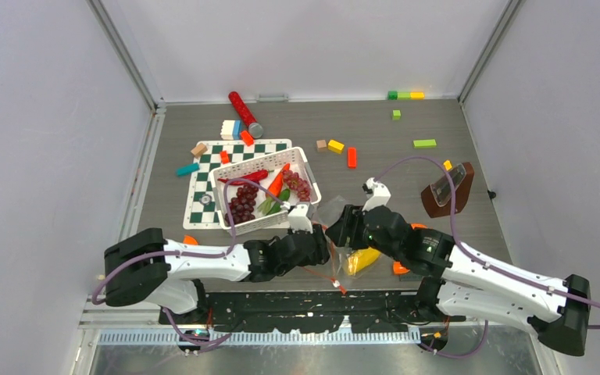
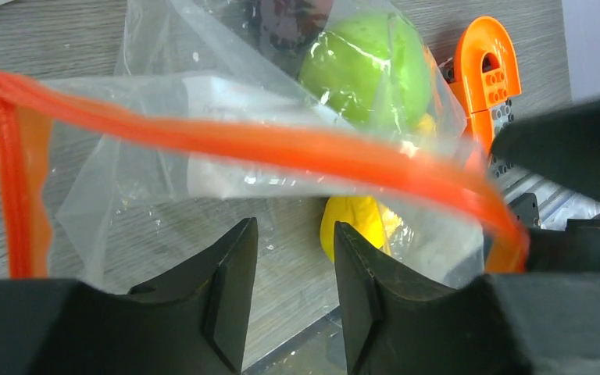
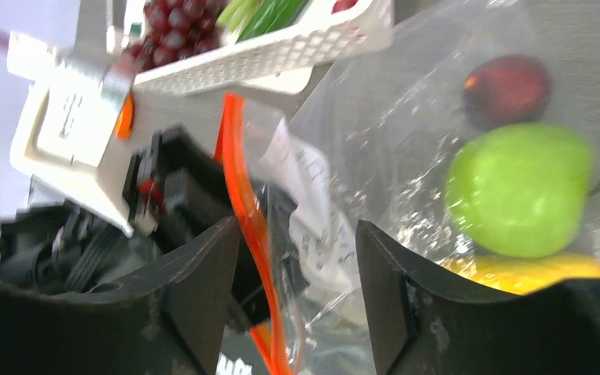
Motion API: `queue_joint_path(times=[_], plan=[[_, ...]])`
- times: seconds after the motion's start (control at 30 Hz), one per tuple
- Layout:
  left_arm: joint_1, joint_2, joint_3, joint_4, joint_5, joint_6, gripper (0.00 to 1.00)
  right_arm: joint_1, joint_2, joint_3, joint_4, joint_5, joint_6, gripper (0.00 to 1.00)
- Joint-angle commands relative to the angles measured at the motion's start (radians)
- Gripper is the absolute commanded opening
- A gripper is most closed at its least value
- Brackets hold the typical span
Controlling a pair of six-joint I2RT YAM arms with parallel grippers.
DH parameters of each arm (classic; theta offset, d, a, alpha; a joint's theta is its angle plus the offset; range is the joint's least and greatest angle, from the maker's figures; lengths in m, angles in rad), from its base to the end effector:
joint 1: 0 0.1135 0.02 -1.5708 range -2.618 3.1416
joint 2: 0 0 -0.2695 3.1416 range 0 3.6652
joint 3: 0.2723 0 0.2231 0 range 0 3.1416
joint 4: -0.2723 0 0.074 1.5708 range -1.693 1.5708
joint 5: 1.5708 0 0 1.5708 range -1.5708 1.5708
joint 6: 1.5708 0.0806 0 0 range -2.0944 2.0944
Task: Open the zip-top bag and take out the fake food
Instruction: Pick up the fake fruit from the zipper food storage bag.
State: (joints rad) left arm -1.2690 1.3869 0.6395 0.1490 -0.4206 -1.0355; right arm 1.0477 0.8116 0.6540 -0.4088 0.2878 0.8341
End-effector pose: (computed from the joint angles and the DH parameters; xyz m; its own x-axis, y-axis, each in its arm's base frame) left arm 0.1179 -0.2681 0.1933 -0.7488 -0.2361 -0.6193 0.2494 0.7653 -0.5933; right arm 0.1116 0.1478 0.2533 -0.7067 0.1962 -0.6797 -0.2791 0.8055 0.5227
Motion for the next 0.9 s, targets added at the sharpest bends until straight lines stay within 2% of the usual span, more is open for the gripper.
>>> queue_joint_path(times=[0.0, 0.13, 0.33, 0.53, 0.87], plan=[[0.003, 0.005, -0.003, 0.043, -0.007, -0.006, 0.45, -0.112, 0.031, 0.095, -0.083, -0.032, 0.003, 0.65], [0.004, -0.010, -0.002, 0.018, -0.014, -0.002, 0.47, -0.297, 0.034, 0.090, -0.137, -0.118, -0.004, 0.66], [0.005, -0.034, -0.024, 0.013, -0.023, -0.003, 0.51, -0.499, 0.075, 0.084, -0.280, -0.101, -0.020, 0.66], [0.005, -0.028, -0.019, 0.016, -0.019, 0.006, 0.57, -0.587, 0.085, 0.027, -0.269, -0.159, -0.018, 0.69], [0.005, 0.007, 0.002, 0.041, 0.015, 0.024, 0.63, -0.621, 0.074, -0.045, -0.122, -0.260, -0.049, 0.75]])
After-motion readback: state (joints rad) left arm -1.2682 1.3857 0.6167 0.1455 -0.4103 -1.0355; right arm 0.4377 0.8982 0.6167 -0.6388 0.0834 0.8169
